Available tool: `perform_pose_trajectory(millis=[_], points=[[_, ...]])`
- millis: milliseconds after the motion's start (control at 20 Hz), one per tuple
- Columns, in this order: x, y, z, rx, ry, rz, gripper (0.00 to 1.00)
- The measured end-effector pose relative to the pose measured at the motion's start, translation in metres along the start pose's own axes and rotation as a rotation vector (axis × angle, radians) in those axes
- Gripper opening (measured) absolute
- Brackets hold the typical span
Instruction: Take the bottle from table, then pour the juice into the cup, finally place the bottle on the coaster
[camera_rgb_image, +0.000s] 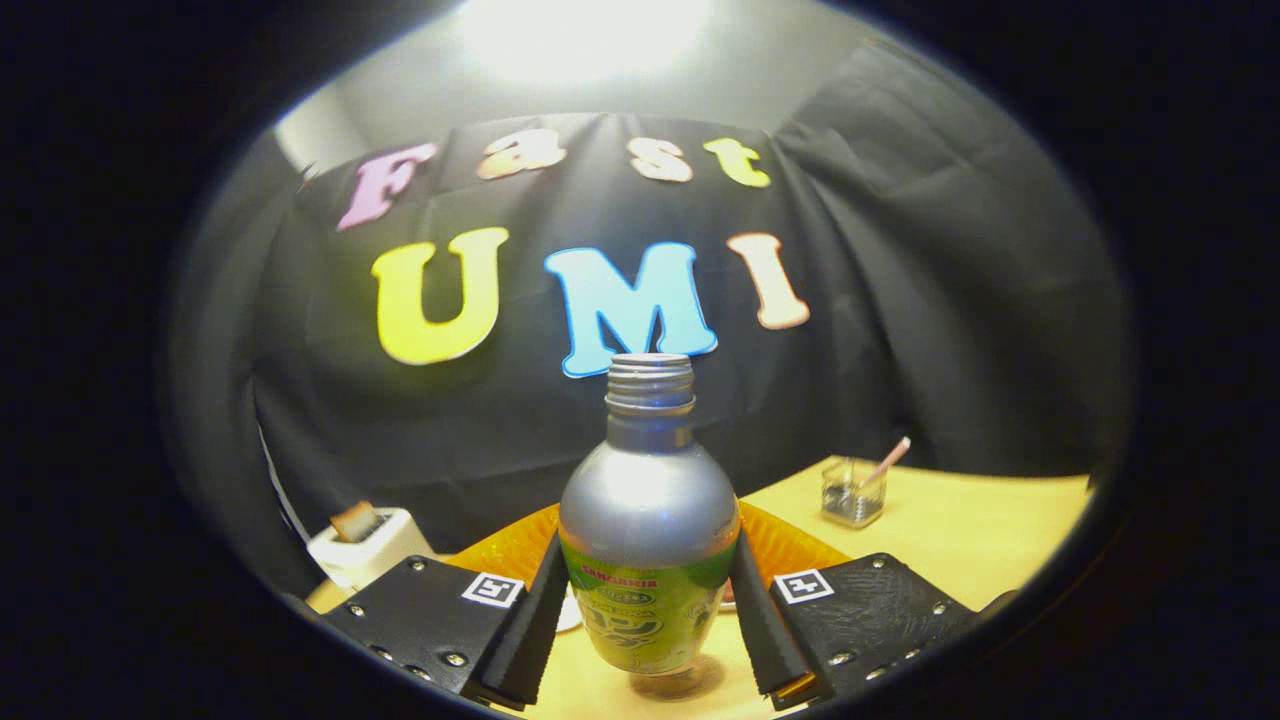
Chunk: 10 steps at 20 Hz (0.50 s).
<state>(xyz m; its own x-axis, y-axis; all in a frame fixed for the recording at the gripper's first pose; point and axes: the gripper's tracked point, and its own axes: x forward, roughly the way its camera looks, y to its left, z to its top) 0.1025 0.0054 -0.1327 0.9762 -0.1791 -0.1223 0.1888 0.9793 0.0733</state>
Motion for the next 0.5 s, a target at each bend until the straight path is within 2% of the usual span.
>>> perform_pose_trajectory(millis=[100,200,300,500], points=[[0.003,0.016,-0.009,-0.136,0.001,0.031,0.77],[0.002,0.040,-0.023,-0.191,-0.002,0.089,0.77],[0.005,0.036,-0.040,-0.254,0.011,0.081,0.77],[0.013,0.033,-0.068,-0.242,0.054,0.083,0.77]])
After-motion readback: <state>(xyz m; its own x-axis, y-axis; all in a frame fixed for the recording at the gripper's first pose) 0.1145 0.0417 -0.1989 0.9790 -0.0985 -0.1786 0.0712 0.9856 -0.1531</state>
